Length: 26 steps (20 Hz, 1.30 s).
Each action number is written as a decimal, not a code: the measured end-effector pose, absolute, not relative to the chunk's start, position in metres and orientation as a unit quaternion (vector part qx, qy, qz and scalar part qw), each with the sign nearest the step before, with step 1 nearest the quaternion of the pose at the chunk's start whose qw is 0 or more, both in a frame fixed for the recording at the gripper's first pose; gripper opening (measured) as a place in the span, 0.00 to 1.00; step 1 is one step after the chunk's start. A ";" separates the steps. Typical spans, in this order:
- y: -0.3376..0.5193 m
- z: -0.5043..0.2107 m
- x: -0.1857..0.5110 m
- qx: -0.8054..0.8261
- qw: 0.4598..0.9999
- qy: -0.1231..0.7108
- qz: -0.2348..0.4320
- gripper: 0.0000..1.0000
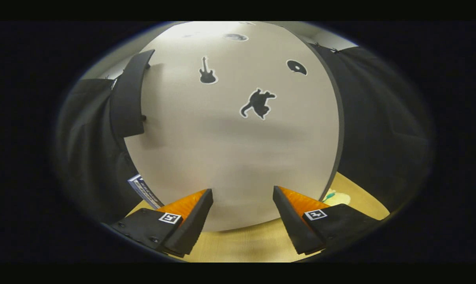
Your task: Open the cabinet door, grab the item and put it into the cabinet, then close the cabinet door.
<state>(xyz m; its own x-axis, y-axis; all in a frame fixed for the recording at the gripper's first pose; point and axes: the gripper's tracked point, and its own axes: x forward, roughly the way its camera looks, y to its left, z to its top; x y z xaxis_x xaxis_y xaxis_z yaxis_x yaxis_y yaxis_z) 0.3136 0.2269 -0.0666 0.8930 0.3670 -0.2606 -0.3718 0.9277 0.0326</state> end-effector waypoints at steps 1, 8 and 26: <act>0.207 -0.055 0.304 -0.014 0.974 0.131 0.183 0.98; 0.071 0.060 0.209 -0.036 0.986 0.077 0.147 0.98; -0.041 0.173 0.117 -0.019 0.993 0.007 0.117 0.98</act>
